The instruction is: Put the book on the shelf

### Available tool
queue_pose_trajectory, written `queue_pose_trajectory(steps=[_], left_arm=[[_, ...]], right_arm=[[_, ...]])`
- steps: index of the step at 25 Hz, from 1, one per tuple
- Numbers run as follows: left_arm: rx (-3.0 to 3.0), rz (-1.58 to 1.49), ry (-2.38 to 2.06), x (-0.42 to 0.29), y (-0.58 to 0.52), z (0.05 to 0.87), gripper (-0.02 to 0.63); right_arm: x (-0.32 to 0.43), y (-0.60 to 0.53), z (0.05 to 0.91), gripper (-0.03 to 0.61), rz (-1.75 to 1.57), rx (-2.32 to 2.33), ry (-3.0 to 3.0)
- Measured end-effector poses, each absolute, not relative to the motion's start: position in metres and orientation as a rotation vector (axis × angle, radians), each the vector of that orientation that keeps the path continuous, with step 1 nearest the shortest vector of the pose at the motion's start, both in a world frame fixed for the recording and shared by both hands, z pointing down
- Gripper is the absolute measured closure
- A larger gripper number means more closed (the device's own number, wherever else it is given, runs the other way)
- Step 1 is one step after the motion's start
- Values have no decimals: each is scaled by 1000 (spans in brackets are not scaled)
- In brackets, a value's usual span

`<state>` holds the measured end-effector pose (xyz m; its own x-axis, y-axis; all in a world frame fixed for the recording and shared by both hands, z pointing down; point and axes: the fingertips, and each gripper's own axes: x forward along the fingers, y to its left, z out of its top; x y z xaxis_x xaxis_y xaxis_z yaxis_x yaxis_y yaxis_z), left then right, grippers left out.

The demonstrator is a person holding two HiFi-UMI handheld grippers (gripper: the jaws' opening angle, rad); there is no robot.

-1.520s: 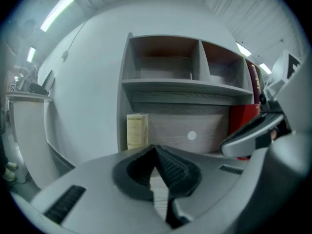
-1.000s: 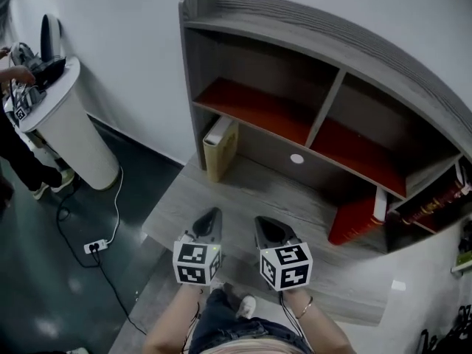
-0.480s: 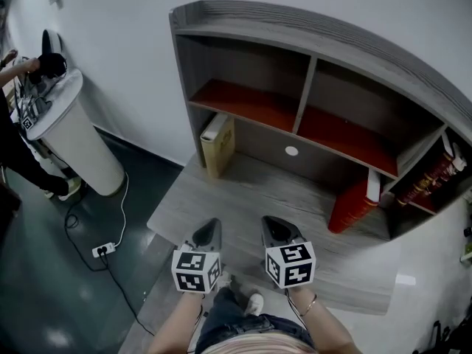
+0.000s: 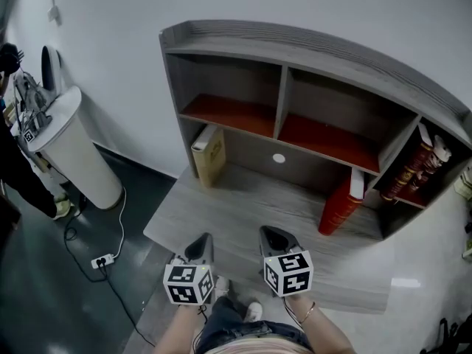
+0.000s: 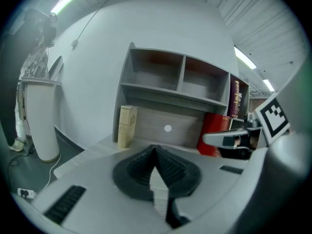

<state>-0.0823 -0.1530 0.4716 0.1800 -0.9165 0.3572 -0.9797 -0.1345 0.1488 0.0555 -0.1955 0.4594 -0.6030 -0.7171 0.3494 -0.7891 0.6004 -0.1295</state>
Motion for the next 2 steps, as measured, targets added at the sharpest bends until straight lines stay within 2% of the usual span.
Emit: queue_pose_trajectory(steps=[2], left_arm=[[2115,250,-1796,-79,-147,470,603]], right_arm=[[61,-189,460,571,402,1235,-2568]])
